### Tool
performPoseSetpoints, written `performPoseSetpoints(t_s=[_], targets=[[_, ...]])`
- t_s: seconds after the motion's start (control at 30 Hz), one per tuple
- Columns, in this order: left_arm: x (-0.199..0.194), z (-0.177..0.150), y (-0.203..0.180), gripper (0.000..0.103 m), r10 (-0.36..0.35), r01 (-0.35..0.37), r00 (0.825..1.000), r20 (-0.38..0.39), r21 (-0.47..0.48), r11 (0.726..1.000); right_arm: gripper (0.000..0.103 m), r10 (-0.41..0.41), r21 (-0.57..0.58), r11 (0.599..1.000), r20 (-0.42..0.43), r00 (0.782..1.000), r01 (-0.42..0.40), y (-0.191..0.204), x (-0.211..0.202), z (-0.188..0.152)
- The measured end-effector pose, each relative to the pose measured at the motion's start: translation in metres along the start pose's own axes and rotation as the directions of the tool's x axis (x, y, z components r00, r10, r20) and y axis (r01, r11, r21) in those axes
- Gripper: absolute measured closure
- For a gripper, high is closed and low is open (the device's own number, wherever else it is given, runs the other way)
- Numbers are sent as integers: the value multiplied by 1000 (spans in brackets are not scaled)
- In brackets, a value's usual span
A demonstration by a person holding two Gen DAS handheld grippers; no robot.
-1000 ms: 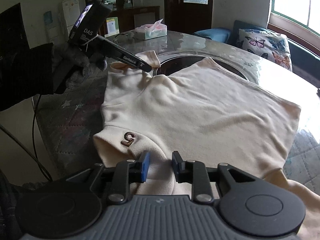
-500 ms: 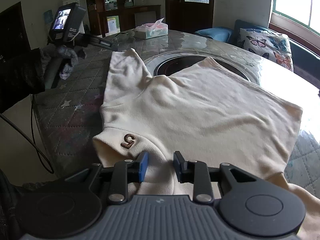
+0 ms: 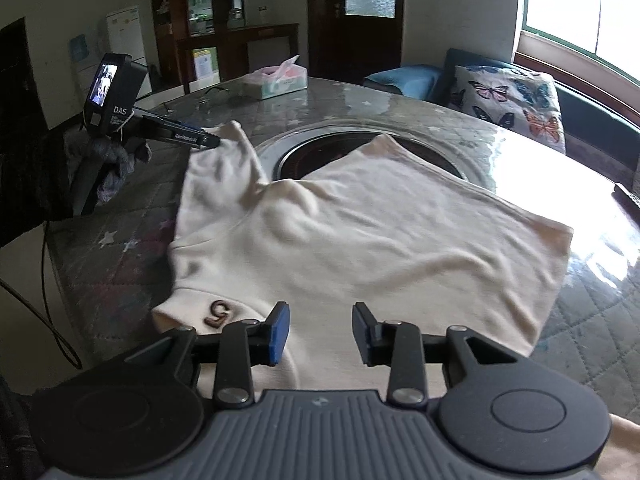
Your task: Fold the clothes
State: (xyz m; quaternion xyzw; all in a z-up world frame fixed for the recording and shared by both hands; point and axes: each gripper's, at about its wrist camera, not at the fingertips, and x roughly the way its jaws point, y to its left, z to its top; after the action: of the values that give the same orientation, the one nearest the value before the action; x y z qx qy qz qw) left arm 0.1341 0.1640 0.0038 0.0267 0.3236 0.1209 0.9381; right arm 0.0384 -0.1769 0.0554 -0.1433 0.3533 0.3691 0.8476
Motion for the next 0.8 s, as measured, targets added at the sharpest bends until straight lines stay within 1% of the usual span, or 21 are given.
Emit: performPoseSetpoints(t_s=[0.07, 0.13, 0.2, 0.23, 0.37, 0.43, 0.47, 0.53, 0.57, 0.63, 0.7, 0.77, 0.8], targets=[[1, 6, -5, 72, -9, 9, 1000, 15, 33, 999, 69, -12, 10, 1000, 5, 1000, 12, -6, 0, 2], [10, 10, -10, 71, -8, 8, 1000, 1, 63, 998, 69, -23, 30, 999, 10, 1000, 23, -13, 1, 4], [23, 11, -13, 71, 24, -23, 1000, -19, 80, 997, 69, -31, 52, 998, 13, 999, 31, -21, 3, 7], [27, 11, -13, 70, 41, -40, 999, -3, 83, 996, 69, -42, 65, 997, 15, 999, 41, -27, 5, 8], [34, 18, -5, 67, 74, -73, 997, -21, 52, 996, 69, -91, 105, 990, 13, 996, 90, -47, 8, 13], [34, 21, -5, 67, 93, -92, 995, -34, 46, 995, 69, -123, 124, 985, 17, 992, 120, -61, 9, 16], [33, 24, -5, 67, 89, -87, 995, -41, 35, 996, 69, -141, 138, 981, 18, 990, 138, -68, 10, 17], [25, 29, -10, 69, 52, -52, 998, -40, 9, 999, 69, -168, 171, 972, 15, 986, 163, -83, 12, 20], [20, 33, -15, 68, 8, -8, 999, -32, 1, 1000, 69, -186, 189, 965, 13, 982, 181, -93, 13, 22], [15, 40, -27, 68, -84, 84, 996, -26, -7, 996, 69, -209, 229, 952, 11, 978, 201, -110, 16, 26], [13, 47, -44, 67, -162, 162, 987, -24, -8, 987, 69, -222, 266, 941, 12, 975, 211, -126, 19, 30], [16, 54, -65, 65, -242, 242, 970, -38, -3, 970, 69, -251, 286, 928, 10, 968, 237, -141, 24, 35], [19, 56, -75, 64, -267, 267, 963, -44, 5, 964, 69, -259, 296, 923, 9, 966, 245, -147, 27, 36]])
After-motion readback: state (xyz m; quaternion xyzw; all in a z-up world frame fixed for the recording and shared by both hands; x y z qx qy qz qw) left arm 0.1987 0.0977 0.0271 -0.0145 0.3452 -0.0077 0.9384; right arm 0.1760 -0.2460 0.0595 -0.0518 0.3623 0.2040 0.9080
